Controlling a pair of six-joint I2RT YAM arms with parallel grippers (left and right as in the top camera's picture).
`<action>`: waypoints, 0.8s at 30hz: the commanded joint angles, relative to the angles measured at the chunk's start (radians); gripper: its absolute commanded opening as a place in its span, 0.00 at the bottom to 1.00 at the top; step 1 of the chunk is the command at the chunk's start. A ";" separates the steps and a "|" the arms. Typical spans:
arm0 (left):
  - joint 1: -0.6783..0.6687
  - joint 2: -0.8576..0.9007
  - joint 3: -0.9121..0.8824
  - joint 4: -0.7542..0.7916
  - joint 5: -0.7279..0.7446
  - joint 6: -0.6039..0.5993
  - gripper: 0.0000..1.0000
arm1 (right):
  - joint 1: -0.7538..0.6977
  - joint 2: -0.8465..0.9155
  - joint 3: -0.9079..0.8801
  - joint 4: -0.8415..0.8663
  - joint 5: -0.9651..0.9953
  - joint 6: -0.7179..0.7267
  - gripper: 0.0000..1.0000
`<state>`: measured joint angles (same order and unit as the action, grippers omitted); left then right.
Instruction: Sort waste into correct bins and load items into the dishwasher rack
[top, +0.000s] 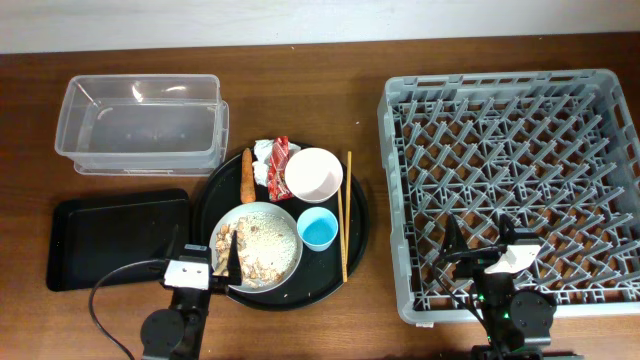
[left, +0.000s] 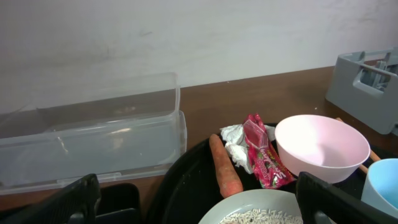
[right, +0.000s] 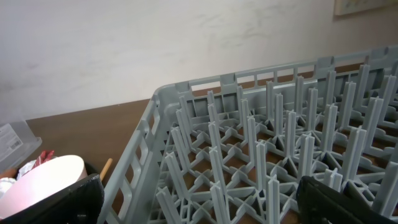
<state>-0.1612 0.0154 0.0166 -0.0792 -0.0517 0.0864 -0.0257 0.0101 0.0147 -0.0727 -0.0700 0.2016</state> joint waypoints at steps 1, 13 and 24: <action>0.005 -0.010 -0.008 0.000 0.009 0.009 0.99 | -0.008 -0.006 -0.009 0.002 -0.002 -0.007 0.98; 0.005 -0.009 0.043 0.326 0.247 -0.014 0.99 | -0.008 -0.006 0.048 0.092 -0.236 -0.003 0.98; 0.005 0.369 0.548 -0.043 0.277 -0.014 0.99 | -0.008 0.307 0.556 -0.277 -0.204 -0.008 0.98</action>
<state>-0.1612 0.2298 0.3965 -0.0471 0.1814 0.0822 -0.0257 0.1795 0.4225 -0.2516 -0.2867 0.2020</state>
